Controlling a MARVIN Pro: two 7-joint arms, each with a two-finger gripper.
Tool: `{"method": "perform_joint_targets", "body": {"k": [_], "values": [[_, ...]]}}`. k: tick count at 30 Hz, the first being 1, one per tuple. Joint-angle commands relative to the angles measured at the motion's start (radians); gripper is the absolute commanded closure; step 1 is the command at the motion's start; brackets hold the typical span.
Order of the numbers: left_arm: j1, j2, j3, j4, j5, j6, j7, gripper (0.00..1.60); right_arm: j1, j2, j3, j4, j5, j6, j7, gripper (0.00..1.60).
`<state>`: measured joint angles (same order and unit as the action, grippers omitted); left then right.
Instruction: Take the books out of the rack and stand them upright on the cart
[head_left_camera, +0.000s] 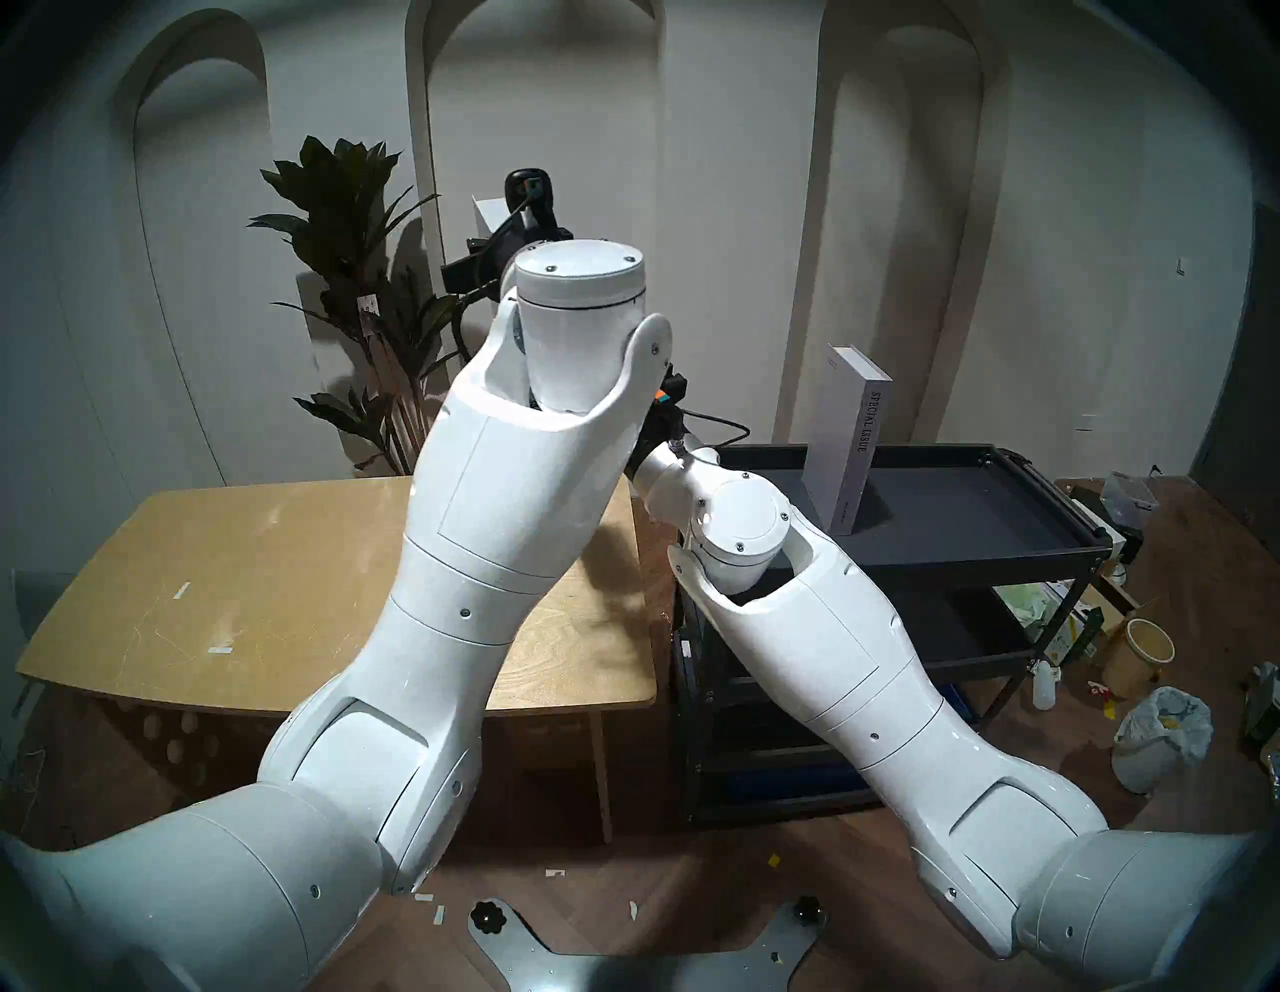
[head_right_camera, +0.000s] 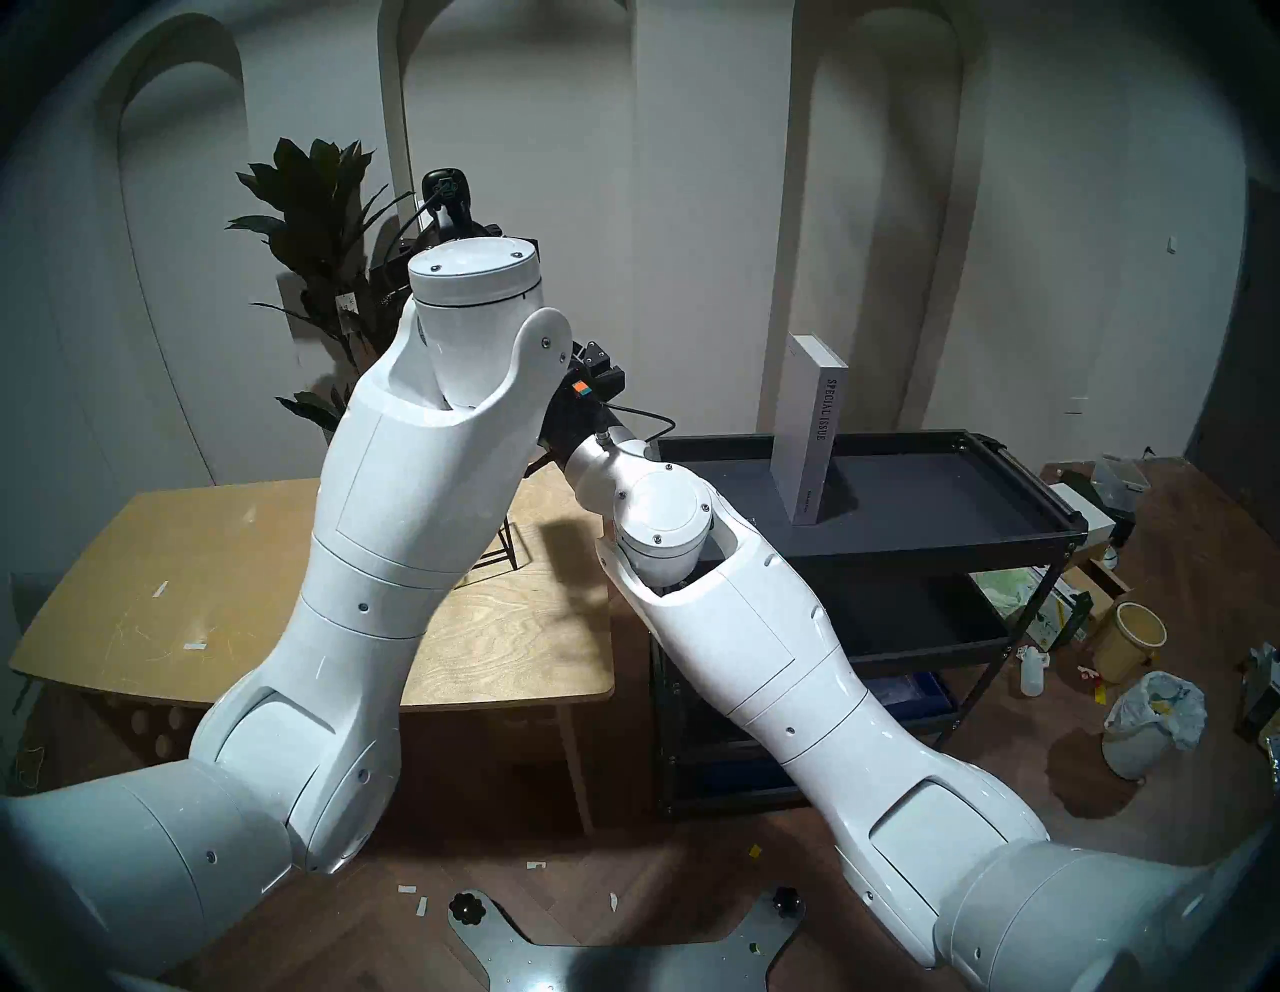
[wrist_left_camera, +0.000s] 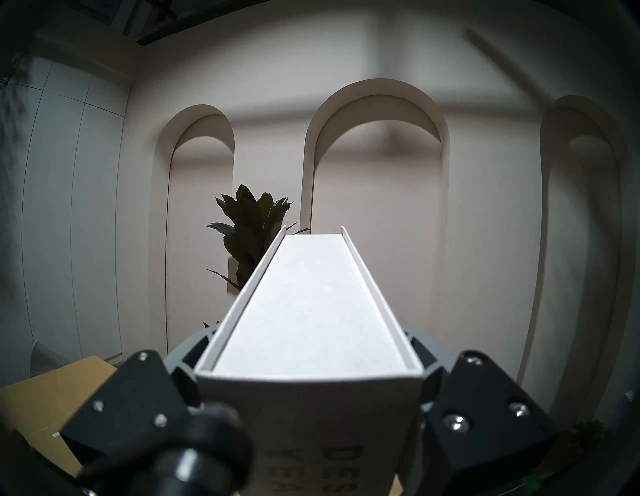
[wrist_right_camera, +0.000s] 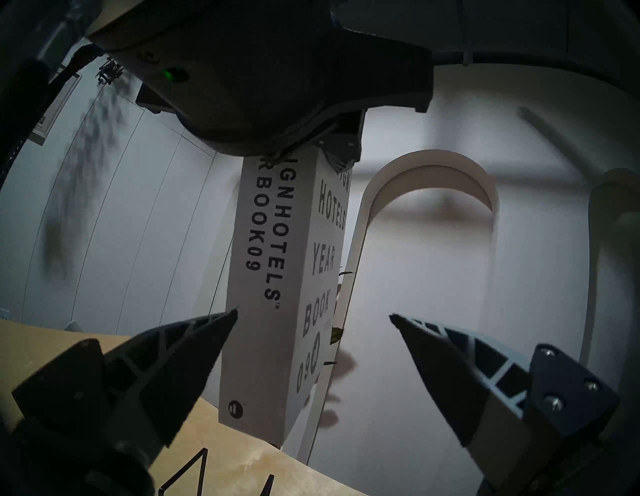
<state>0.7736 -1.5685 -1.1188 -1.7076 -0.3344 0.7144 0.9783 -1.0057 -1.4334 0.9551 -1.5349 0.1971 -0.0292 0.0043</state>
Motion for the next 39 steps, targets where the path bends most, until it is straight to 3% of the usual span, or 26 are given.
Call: {"method": "perform_joint_targets", "body": {"k": [1, 17, 39], "values": [[-0.063, -0.024, 0.025, 0.011, 0.021, -0.007, 0.008, 1.60, 0.031, -0.038, -0.009, -0.005, 0.002, -0.031, 0.003, 0.00], [-0.052, -0.055, 0.067, 0.003, 0.027, -0.009, 0.059, 1.60, 0.056, -0.079, -0.008, 0.057, -0.018, -0.070, -0.074, 0.00], [-0.052, -0.027, 0.130, 0.005, 0.050, -0.045, 0.093, 1.60, 0.097, -0.128, 0.004, 0.168, -0.022, -0.126, -0.110, 0.00]]}}
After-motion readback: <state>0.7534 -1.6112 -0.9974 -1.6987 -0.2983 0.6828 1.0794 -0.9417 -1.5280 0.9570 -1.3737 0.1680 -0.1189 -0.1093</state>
